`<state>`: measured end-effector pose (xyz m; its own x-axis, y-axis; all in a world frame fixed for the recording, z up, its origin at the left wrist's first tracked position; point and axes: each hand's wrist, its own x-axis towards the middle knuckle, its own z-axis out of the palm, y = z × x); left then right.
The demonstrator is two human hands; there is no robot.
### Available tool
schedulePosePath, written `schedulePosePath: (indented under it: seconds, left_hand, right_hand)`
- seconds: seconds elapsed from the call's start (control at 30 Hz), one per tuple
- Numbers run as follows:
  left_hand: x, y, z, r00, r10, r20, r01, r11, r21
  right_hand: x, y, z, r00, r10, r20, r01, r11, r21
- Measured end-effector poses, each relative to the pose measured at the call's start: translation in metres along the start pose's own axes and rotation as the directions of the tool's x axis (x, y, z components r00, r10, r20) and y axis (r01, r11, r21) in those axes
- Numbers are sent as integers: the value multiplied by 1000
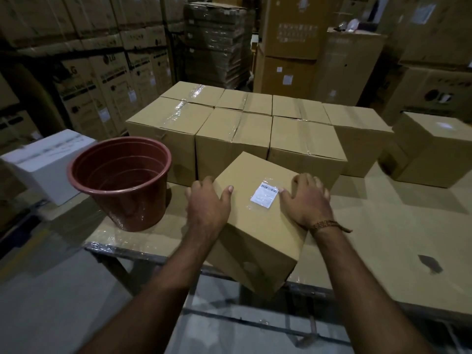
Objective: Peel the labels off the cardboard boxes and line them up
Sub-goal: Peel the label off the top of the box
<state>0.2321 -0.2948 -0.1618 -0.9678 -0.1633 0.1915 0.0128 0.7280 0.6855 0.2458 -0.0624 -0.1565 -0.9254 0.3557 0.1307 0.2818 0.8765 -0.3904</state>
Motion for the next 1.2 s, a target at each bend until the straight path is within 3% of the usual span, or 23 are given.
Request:
schedulePosePath:
  seconds: [0.13,0.23,0.37,0.6,0.8,0.9,1.0,1.2]
  left_hand:
    - [-13,-1,7,986,103,-129,-126,975,-183]
    - [-31,4,14,991,-49,-128,19,973,-230]
    - [-48,14,28,975,-205,82,221,923,-316]
    - [-49,10,37,971,-226,80,236,831,-504]
    - [-16,1,14,962,-50,268,155,909,-387]
    - [-1,2,5,934,-112,340,204,947,-249]
    - [-6,5,7,950,-199,240,213,976,-33]
    - [-16,11,19,986,-126,106,102,973,205]
  right_hand:
    - [-21,14,1,984,65,-165,-52,995,82]
    - [-28,24,-2,976,129,-174,-132,991,-3]
    - [-34,28,-6,973,151,-173,-153,988,-2]
    - [-48,30,-22,990,112,-81,-114,993,-18]
    - [-52,24,-36,995,91,-38,-97,970,-221]
    - [-54,18,-39,996,90,11,-85,967,-242]
    - [-59,9,-38,993,112,32,-100,961,-257]
    - [-65,-16,-34,983,174,64,-162,973,-165]
